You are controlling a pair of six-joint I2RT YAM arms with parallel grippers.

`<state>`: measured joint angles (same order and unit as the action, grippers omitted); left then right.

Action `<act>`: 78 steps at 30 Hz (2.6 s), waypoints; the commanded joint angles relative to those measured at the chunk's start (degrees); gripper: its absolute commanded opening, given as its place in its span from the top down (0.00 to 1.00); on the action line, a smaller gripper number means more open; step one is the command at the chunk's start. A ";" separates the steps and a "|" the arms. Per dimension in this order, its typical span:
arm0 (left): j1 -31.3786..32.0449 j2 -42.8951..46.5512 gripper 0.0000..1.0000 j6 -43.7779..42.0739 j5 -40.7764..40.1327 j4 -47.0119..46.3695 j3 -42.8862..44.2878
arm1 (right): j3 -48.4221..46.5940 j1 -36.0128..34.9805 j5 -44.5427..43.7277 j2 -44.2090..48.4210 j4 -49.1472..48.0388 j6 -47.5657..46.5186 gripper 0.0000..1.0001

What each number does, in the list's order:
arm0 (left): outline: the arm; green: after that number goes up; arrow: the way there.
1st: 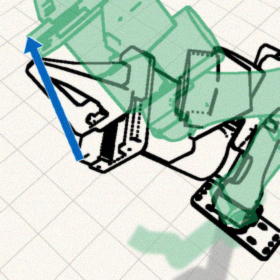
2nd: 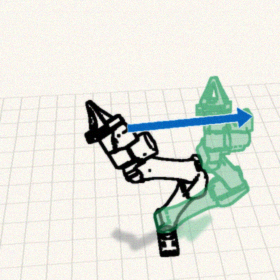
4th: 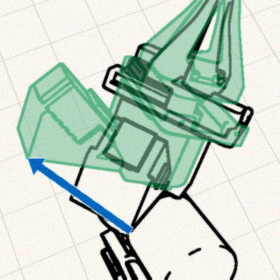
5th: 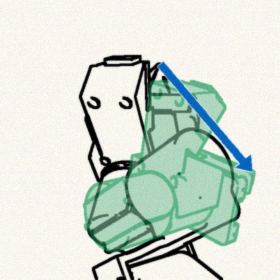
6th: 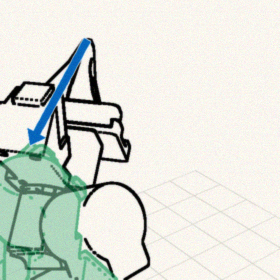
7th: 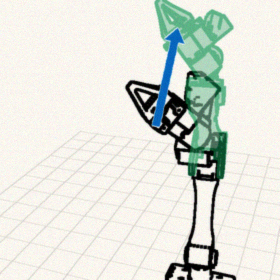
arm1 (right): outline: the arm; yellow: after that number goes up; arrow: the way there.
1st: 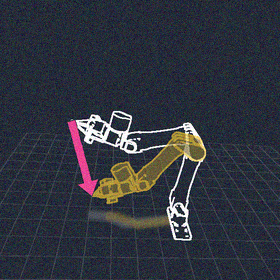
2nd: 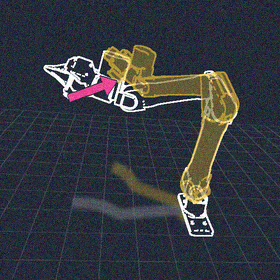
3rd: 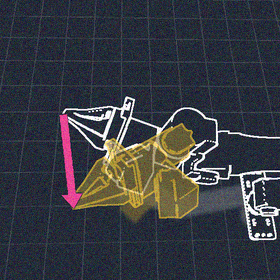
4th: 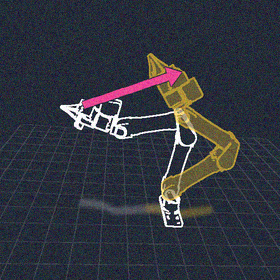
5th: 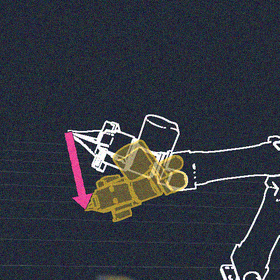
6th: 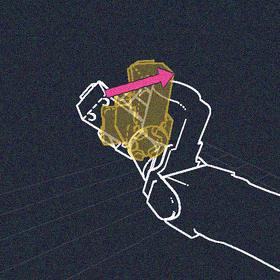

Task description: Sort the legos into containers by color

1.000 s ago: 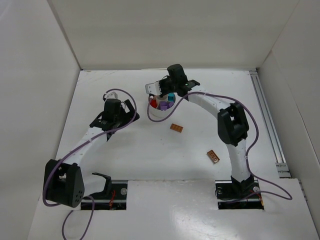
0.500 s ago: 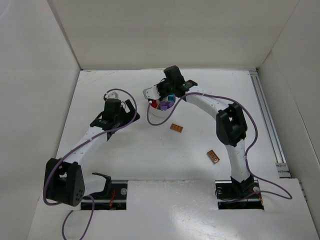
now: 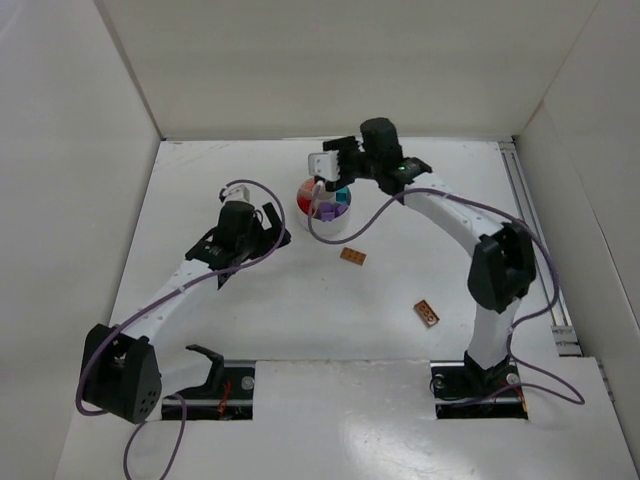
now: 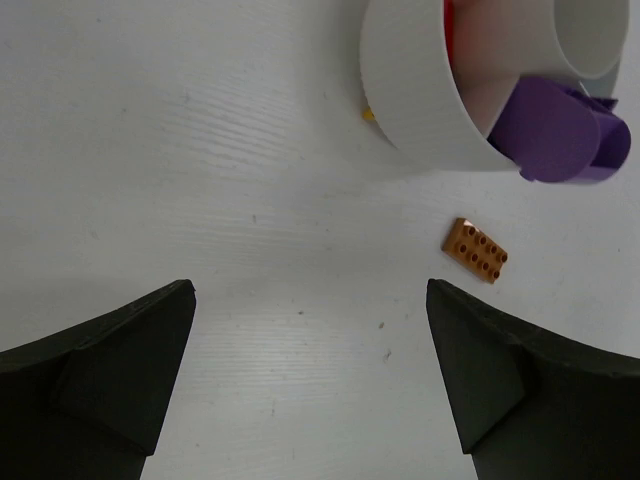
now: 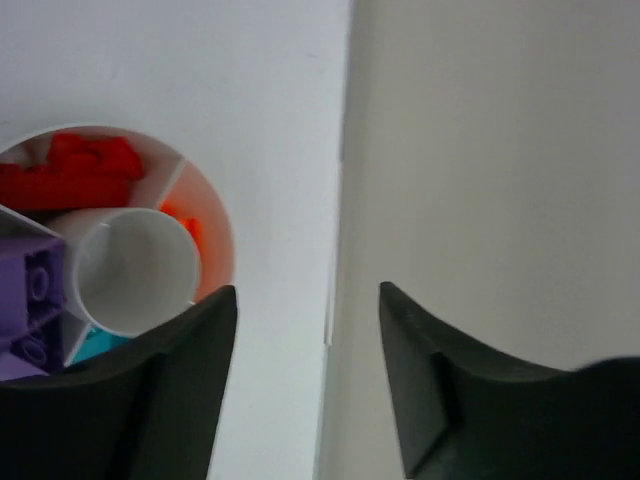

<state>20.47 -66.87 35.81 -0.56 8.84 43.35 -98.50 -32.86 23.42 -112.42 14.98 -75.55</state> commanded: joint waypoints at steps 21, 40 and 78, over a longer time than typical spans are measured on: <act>37.54 -27.50 0.00 1.98 -18.32 1.79 18.94 | 48.83 15.02 -13.40 65.83 -16.31 35.73 0.00; 34.81 -48.53 0.00 1.55 -27.74 9.27 35.48 | 48.84 19.50 -9.09 68.65 -12.96 33.98 0.00; 46.77 -15.67 0.43 -32.55 -24.06 -20.53 11.94 | 35.84 26.79 5.74 60.40 15.61 48.10 0.00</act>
<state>67.96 -85.36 11.99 -26.92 -5.17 57.45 -58.92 -7.14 17.41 -51.99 28.62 -32.18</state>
